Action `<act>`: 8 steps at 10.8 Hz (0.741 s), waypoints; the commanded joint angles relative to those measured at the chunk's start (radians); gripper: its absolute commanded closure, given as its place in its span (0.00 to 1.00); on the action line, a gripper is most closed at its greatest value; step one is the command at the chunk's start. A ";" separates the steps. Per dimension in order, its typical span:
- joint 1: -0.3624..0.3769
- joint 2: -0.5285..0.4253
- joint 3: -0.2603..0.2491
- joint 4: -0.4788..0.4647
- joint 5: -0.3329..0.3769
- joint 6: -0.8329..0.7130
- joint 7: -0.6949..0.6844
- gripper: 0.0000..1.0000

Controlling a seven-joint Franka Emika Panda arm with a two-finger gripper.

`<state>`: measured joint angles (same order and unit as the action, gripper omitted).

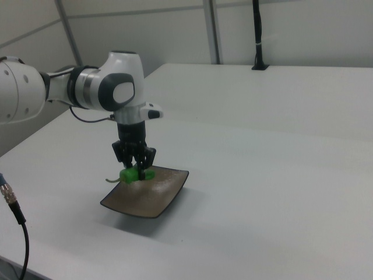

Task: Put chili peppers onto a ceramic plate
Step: 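Lower the chili pepper onto the plate and open the gripper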

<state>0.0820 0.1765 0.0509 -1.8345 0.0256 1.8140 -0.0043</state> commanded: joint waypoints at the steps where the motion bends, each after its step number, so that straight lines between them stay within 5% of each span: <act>1: 0.004 -0.005 0.001 -0.080 -0.021 0.080 -0.020 0.98; 6: 0.001 0.031 0.018 -0.109 -0.023 0.127 -0.016 0.97; 7: -0.002 0.031 0.020 -0.109 -0.023 0.125 -0.019 0.90; 8: -0.005 0.032 0.020 -0.109 -0.023 0.122 -0.019 0.64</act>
<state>0.0832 0.2120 0.0624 -1.9222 0.0151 1.9154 -0.0109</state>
